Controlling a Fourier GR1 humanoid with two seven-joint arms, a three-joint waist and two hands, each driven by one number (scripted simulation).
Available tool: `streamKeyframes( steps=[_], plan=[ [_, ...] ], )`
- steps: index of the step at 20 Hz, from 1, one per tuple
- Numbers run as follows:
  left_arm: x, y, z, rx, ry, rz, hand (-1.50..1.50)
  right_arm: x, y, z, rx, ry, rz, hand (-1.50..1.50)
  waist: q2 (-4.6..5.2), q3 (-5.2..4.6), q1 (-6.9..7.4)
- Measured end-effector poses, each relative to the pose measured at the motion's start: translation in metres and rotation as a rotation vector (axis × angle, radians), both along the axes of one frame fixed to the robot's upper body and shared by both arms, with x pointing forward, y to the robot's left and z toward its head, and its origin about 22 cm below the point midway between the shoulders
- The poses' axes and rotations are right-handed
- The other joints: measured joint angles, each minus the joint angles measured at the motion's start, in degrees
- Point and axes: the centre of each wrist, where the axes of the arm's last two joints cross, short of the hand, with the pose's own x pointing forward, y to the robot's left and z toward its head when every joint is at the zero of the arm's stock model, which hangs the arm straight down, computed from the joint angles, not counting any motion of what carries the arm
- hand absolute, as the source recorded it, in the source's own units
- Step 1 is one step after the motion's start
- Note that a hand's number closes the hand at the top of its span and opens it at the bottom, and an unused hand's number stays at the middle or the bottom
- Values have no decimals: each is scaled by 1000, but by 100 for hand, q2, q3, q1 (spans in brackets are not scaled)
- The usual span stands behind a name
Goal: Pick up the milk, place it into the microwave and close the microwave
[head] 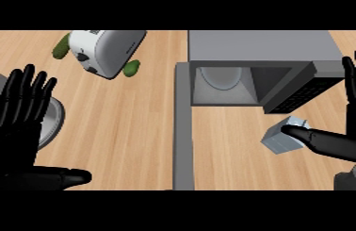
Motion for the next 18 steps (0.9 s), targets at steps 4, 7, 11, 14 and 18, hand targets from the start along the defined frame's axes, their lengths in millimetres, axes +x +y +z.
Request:
streamKeyframes(
  steps=[4,7,11,14,18],
  plan=[
    [-17,-2,1,-14,11,2,-150,-1,-6,-1,14,27,-30,-150,-2,5,0],
    [-27,2,3,-15,15,1,-150,4,-9,-12,6,55,-50,-150,-2,6,4],
    [-33,3,5,-12,19,6,-150,2,-11,-35,0,99,-71,-150,0,6,-2],
    [-43,6,6,-9,18,1,-150,6,-19,-55,-2,131,-75,-150,-1,7,6],
    [-46,1,3,-5,21,-3,-150,-4,-27,-81,-6,169,-91,-150,-1,7,-5]
  ],
)
